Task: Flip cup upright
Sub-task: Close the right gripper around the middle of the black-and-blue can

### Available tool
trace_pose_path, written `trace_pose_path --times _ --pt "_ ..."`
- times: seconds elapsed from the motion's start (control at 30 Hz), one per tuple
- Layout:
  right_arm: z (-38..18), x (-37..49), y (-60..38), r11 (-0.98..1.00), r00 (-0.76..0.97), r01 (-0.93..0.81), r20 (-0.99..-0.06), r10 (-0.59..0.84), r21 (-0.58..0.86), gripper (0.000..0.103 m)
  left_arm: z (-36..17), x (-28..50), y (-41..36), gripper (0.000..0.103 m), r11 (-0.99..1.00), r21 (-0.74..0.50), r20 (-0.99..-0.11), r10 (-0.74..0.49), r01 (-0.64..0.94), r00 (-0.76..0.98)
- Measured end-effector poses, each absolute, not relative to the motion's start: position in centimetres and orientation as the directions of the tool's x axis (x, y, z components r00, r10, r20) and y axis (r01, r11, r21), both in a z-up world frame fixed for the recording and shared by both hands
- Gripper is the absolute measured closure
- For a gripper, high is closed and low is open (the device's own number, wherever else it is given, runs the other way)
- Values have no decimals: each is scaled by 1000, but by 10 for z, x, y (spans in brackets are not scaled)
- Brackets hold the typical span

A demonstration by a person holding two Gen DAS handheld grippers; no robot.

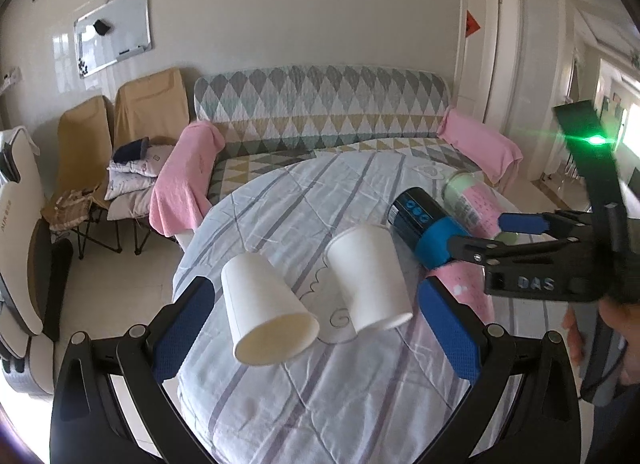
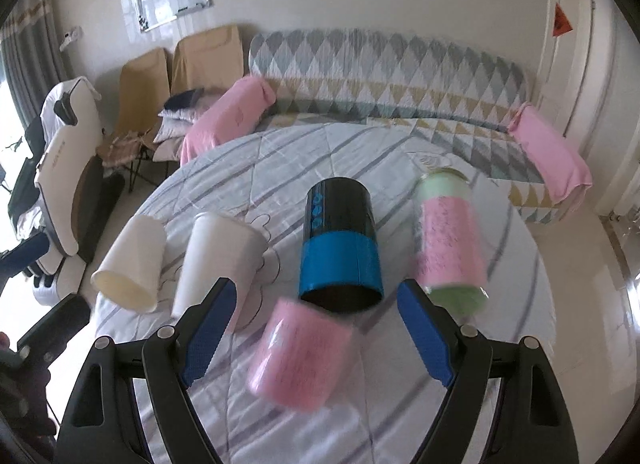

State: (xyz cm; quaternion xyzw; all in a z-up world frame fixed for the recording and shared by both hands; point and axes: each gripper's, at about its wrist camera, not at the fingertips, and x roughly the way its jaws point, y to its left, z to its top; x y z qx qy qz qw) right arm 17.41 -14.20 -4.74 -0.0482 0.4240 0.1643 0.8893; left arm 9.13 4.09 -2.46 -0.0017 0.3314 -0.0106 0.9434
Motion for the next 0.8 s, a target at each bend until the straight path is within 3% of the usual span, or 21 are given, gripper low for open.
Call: trace_pose_path --times 0.37,0.8 --pt "-76 237 -127 922 471 -379 -843 262 75 19 -40 126 49 0 1000 -24 -652 -26 14 758" --pt "-90 259 -123 935 460 -354 -873 163 -11 20 -50 140 48 0 999 -36 -671 -50 34 740"
